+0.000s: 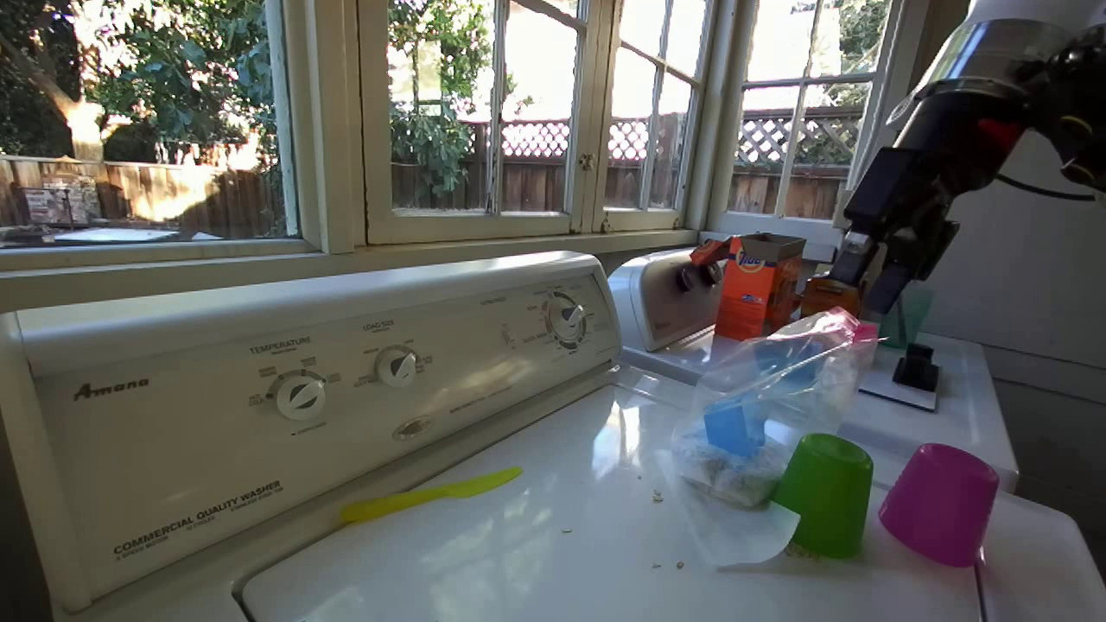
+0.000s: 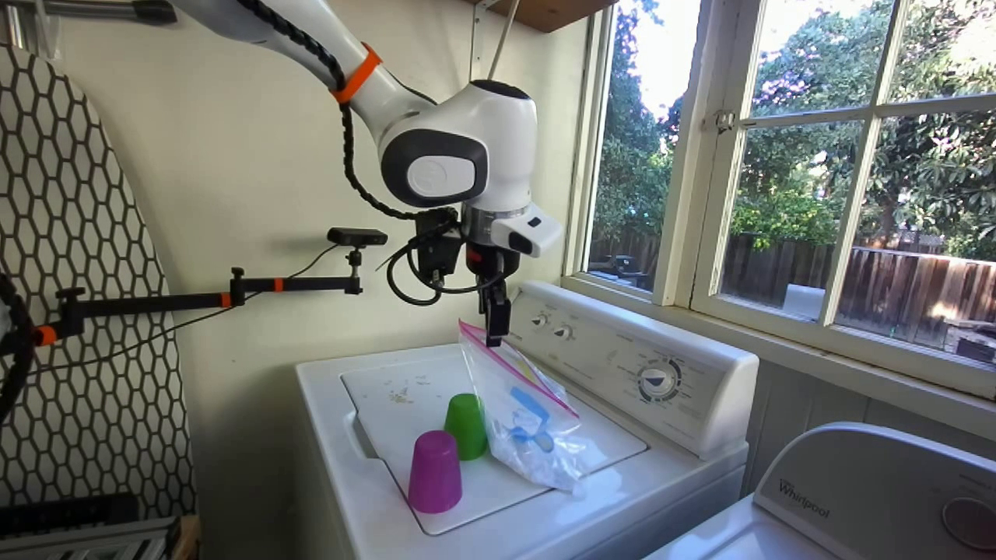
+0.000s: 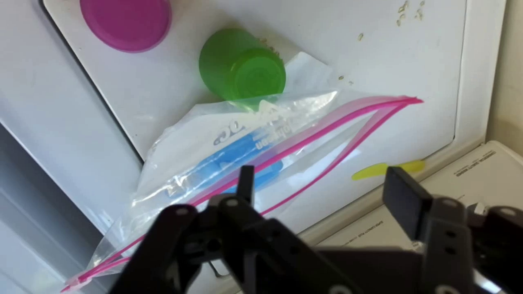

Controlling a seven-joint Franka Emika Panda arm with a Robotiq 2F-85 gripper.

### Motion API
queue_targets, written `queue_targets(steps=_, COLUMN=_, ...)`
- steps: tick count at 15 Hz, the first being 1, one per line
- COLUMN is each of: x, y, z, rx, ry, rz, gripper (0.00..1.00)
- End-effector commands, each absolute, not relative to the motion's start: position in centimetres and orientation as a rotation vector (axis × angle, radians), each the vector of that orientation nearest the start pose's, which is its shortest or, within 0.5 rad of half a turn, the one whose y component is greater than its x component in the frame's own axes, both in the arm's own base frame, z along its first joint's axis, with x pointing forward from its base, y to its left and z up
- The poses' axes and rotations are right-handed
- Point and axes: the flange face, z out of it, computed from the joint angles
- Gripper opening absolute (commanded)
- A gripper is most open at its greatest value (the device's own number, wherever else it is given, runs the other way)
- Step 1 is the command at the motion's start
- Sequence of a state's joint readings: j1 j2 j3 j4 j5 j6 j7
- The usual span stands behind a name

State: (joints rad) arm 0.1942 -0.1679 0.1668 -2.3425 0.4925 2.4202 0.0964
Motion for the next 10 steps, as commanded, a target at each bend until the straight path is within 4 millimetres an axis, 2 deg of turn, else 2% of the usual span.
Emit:
queue_targets(steps=1, x=46.3, y=17.7, z=42.0, rx=-2.763, ry=0.254, rz=-0.267, gripper=0.50)
queue_targets(steps=7, x=46.7, y=16.4, z=42.0, rx=-2.748, ry=0.483, rz=-0.288, gripper=0.04)
queue_targets(steps=8, x=46.8, y=16.3, z=41.9, rx=-2.750, ry=0.507, rz=-0.287, gripper=0.00)
queue_targets(steps=10, x=47.1, y=16.1, z=41.6, rx=-2.755, ry=0.553, rz=-0.280, gripper=0.00)
